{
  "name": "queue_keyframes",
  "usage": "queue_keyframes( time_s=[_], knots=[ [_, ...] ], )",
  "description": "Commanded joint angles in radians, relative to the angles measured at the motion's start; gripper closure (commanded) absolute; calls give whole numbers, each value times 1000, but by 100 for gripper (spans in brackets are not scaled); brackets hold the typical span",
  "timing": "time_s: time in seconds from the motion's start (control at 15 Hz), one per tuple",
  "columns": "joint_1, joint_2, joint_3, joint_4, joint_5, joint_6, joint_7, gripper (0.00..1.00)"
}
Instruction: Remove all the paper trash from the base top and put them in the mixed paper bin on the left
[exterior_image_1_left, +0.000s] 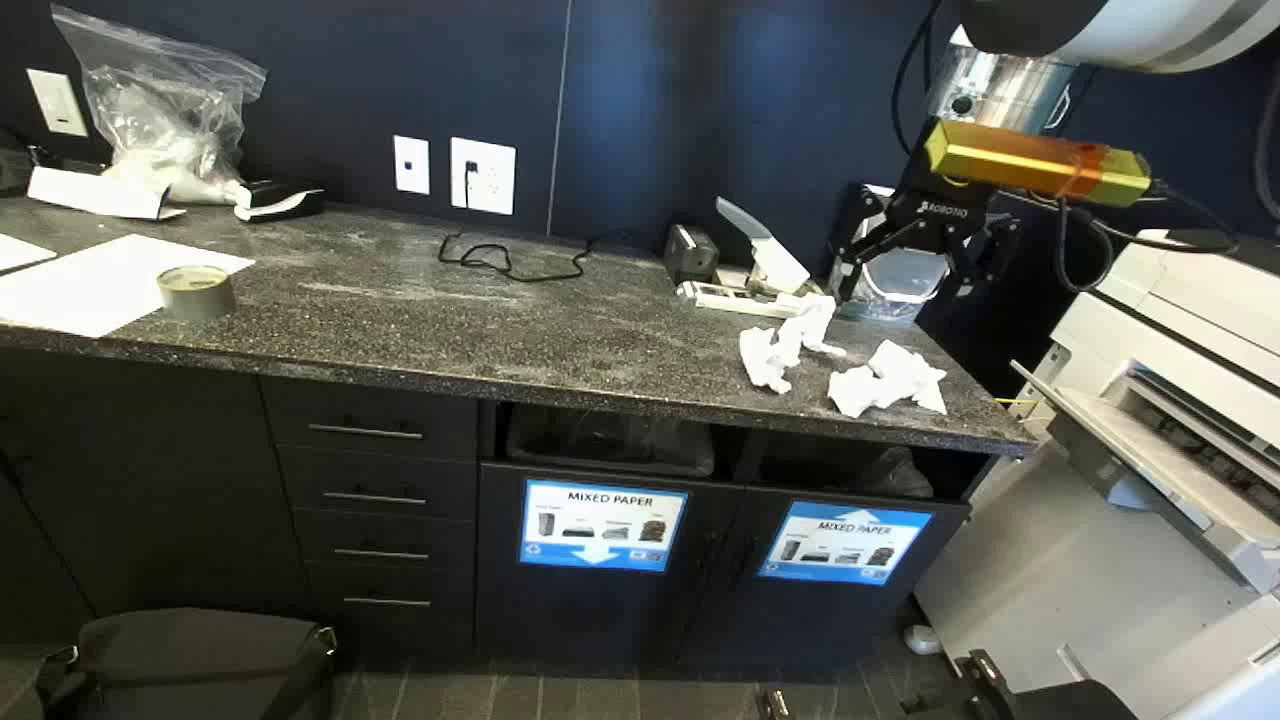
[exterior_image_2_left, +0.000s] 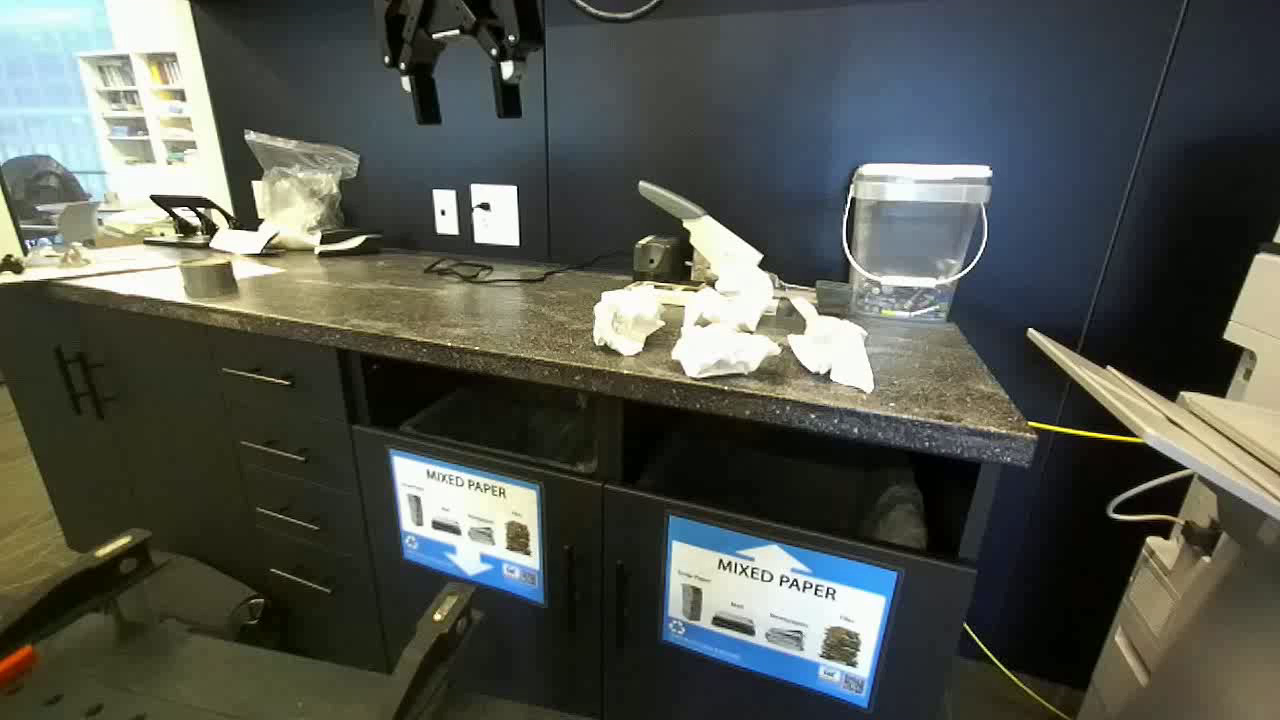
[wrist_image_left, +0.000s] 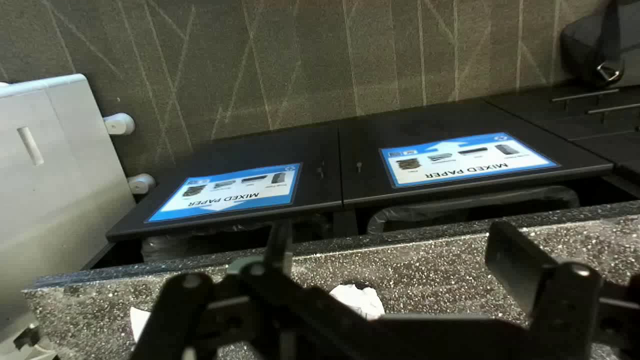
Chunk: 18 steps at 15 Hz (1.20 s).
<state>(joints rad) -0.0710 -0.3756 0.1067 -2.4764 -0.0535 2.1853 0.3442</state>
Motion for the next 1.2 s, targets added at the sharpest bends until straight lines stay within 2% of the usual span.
queue_keyframes(
  time_s=[0.0,0.27,0.53,1.13],
  knots=[
    [10,0,-10,6,-4,-2,3,0],
    [10,-3,-9,13,-4,-3,3,0],
    [-5,53,-18,-2,-7,69,34,0],
    [-85,334,-118,66,-51,324,148,0]
  ],
)
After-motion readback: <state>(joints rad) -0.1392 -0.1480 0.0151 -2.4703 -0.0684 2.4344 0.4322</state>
